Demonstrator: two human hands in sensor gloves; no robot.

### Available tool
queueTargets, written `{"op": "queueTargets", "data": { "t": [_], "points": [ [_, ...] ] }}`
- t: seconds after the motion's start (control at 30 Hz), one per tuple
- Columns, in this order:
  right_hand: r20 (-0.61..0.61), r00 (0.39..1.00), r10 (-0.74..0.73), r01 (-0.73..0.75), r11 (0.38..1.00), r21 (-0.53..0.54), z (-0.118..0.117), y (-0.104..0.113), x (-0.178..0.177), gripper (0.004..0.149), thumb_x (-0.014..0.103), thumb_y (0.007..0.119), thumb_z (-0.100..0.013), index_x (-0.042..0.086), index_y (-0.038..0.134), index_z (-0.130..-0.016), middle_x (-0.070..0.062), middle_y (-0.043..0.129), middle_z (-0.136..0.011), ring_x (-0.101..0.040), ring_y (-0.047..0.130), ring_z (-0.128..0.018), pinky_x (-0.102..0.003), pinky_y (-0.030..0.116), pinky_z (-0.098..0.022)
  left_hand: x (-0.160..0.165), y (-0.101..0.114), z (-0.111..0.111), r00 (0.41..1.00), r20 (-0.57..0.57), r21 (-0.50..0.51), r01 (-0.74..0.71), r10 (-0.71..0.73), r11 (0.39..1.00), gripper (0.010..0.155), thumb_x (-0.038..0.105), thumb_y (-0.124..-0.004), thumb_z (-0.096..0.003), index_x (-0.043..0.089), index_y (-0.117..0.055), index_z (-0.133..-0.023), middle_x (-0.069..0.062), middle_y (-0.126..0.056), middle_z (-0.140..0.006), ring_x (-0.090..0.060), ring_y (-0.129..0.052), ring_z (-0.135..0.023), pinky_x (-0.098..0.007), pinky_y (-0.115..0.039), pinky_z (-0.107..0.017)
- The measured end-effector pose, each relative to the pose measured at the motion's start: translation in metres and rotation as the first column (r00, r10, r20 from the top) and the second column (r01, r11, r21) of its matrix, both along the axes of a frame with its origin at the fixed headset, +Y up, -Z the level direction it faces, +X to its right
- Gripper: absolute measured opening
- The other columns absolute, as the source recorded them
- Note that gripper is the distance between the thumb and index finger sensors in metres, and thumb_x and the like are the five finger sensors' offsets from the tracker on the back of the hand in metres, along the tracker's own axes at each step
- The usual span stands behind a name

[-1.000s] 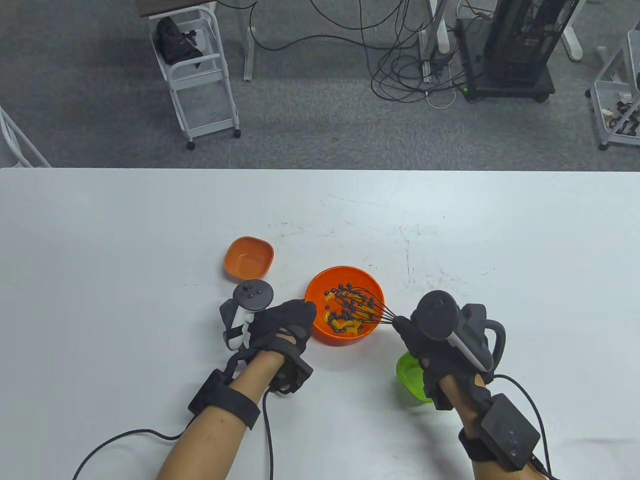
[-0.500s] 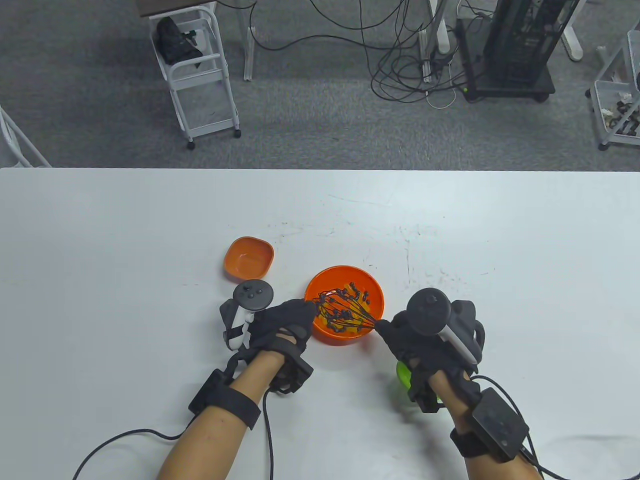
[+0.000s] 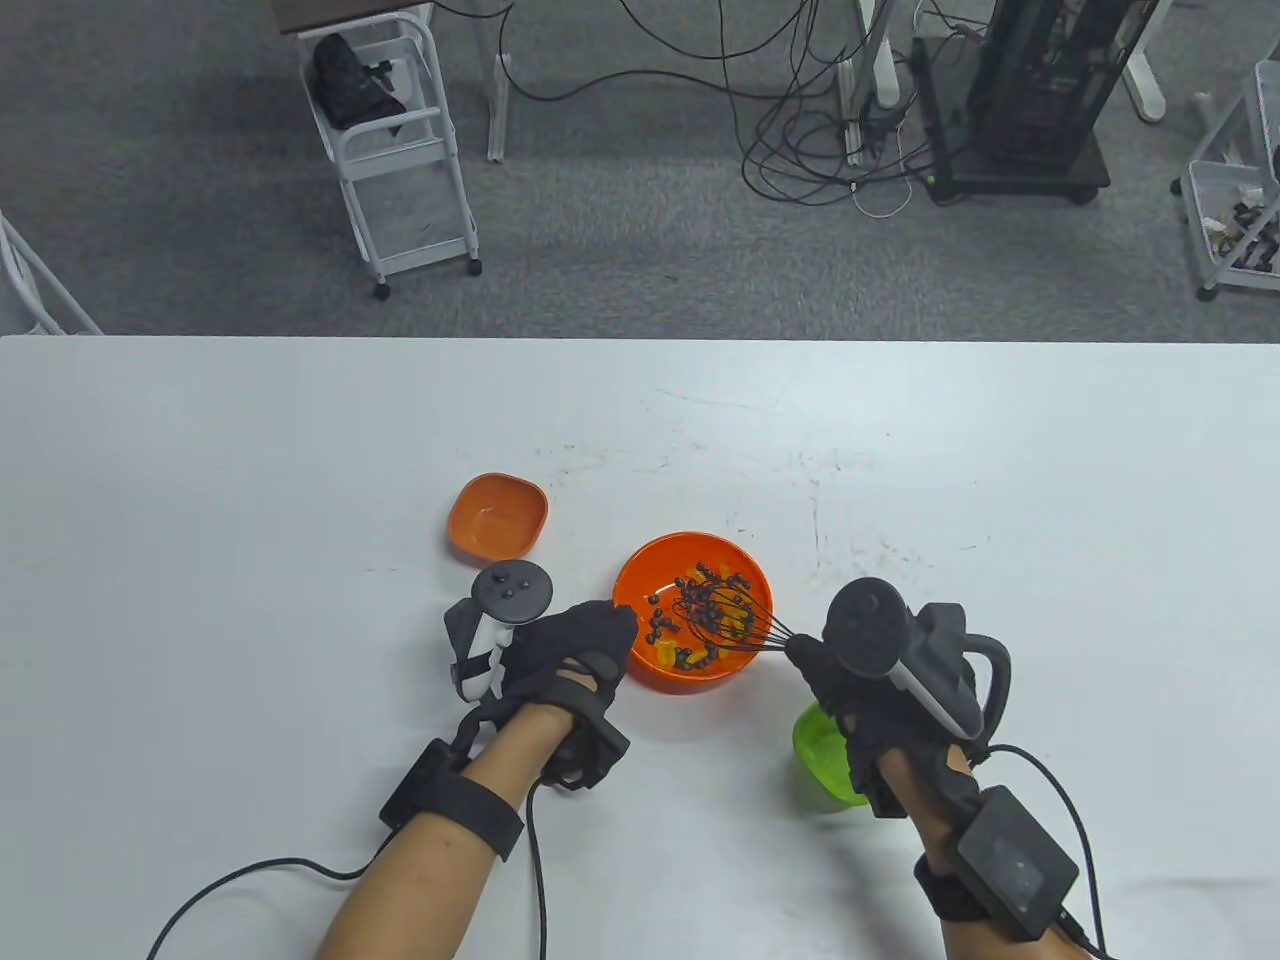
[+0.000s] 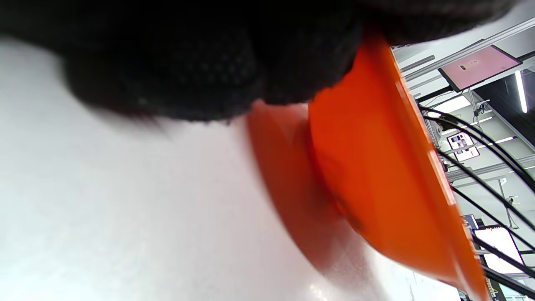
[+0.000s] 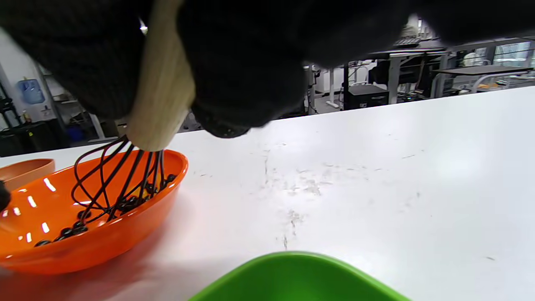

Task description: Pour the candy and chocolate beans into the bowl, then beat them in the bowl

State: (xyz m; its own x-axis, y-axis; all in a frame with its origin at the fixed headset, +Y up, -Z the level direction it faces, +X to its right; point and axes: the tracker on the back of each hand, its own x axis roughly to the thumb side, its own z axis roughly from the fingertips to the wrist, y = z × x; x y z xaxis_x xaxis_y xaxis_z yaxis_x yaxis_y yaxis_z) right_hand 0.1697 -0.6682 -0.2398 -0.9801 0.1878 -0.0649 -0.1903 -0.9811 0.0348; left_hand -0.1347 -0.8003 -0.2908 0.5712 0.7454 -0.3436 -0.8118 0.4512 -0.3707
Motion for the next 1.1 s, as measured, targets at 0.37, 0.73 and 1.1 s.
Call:
{"op": "queueTargets", "data": {
  "t": [0.37, 0.73, 1.1],
  "points": [
    [-0.003, 0.992, -0.123, 0.123, 0.992, 0.037, -0.005, -0.03, -0.011, 0.057, 0.06, 0.08, -0.045, 0.012, 0.096, -0.071, 0.0, 0.101, -0.031, -0.02, 0.089, 0.0, -0.041, 0.088, -0.002, 0.0, 0.0, 0.001, 1.0, -0.008, -0.002, 0.004, -0.004, 1.0, 0.047, 0.064, -0.068, -0.0471, 0.023, -0.087, -0.062, 0.009, -0.1, -0.04, -0.019, -0.101, -0.027, -0.035, -0.088, -0.014],
    [-0.084, 0.993, -0.079, 0.073, 0.995, -0.067, 0.004, -0.009, -0.009, 0.056, 0.06, 0.084, -0.045, 0.013, 0.099, -0.07, -0.002, 0.102, -0.03, -0.022, 0.089, 0.0, -0.042, 0.088, -0.003, 0.0, 0.0, 0.002, 1.0, -0.029, -0.006, 0.004, -0.004, 1.0, 0.048, 0.064, -0.068, -0.0473, 0.024, -0.086, -0.063, 0.01, -0.1, -0.041, -0.018, -0.101, -0.027, -0.034, -0.088, -0.014],
    [0.044, 0.999, 0.016, -0.017, 1.0, 0.006, 0.004, -0.006, -0.004, 0.057, 0.059, 0.082, -0.046, 0.011, 0.097, -0.071, -0.001, 0.101, -0.031, -0.021, 0.089, -0.001, -0.041, 0.089, -0.003, 0.001, 0.001, 0.002, 1.0, -0.016, 0.006, 0.016, -0.015, 1.0, 0.048, 0.064, -0.068, -0.0474, 0.023, -0.087, -0.062, 0.009, -0.1, -0.041, -0.019, -0.101, -0.027, -0.034, -0.088, -0.014]
  ]
}}
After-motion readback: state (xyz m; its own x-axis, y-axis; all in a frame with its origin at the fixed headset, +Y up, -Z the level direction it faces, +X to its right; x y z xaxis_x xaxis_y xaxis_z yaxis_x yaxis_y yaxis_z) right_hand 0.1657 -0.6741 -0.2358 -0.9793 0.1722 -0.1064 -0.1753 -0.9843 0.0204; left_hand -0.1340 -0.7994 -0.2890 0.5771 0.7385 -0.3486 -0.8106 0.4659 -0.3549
